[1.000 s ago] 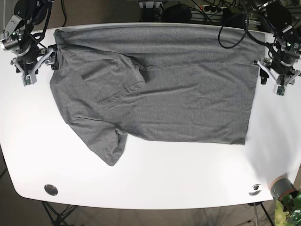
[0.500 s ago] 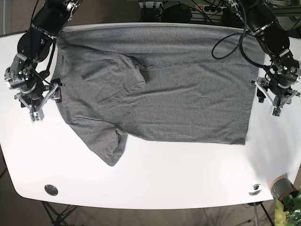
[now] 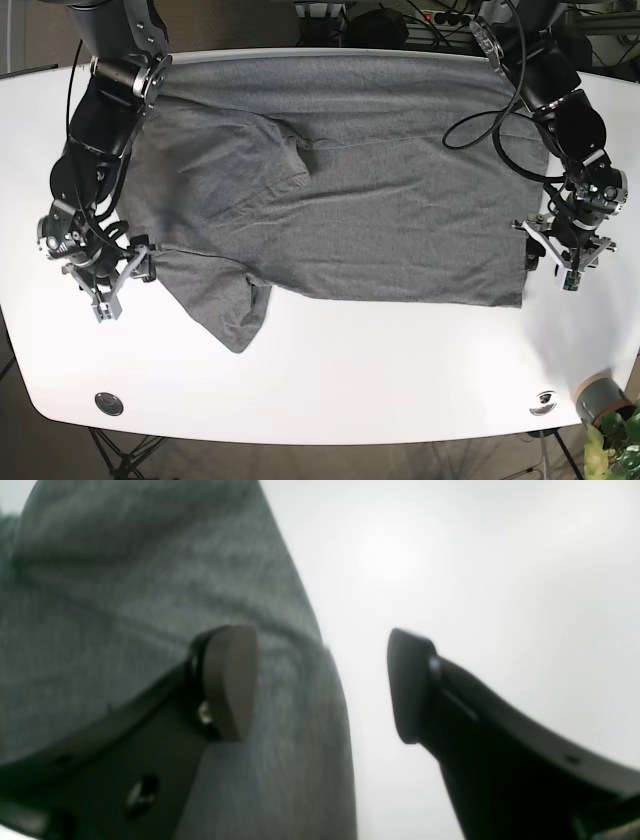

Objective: Fold the T-shirt properly
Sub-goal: 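Move both grippers to the shirt's hem corners and grasp them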

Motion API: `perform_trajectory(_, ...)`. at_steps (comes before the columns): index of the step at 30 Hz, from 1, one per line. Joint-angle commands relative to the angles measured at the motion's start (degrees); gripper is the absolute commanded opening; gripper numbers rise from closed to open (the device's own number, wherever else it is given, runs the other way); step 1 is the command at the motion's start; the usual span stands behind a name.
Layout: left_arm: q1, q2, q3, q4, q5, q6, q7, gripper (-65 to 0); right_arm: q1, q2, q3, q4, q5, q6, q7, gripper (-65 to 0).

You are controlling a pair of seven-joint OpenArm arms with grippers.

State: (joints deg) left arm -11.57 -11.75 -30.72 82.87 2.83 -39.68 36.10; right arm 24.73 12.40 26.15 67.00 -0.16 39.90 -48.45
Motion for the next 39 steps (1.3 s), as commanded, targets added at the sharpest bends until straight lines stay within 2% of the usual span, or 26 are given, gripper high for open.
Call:
perform_trajectory(1, -1.13, -1.04, 1.05, -0.28, -0.32, 2.63, -4.32, -34.0, 3.44, 1.53, -0.17, -2.69, -0.32, 0.10, 4.45, -27.1)
perform_trajectory(5, -1.31, -1.04, 2.63, -2.30, -0.41, 5.00, -6.95, -34.0, 6.52, 2.41, -0.17, -11.05, -1.37, 0.10, 9.46, -27.1)
perform_trajectory(14, -2.98, -0.87, 2.72, -4.06, -0.50, 5.00, -7.13, -34.0, 8.46, 3.55, -0.61, -23.62, -1.64, 0.10, 18.95, -27.1)
perform_trajectory(21, -2.98, -1.13, 2.72, -5.38, -0.50, 5.00, -7.22, -34.0, 5.38, 3.55, -4.66, -24.32, -1.29, 0.10, 21.24, -27.1)
perform_trajectory(28, -4.29, -1.31, 2.63, -8.72, -0.41, 5.00, -7.22, -33.9, 1.25, 3.02, -4.75, -19.49, -1.20, 0.10, 21.06, -27.1)
perform_trajectory(36, -8.34, -2.71, 2.37, -16.10, -0.24, 5.09, -7.31, -33.8, -0.25, 2.85, -4.75, -18.96, -1.11, 0.10, 20.09, -28.4)
perform_trajectory(39, -11.15, -2.80, 2.37, -19.97, -0.15, 5.18, -7.31, -33.8, -0.16, 2.32, -4.66, -18.96, -1.11, 0.10, 20.09, -36.9)
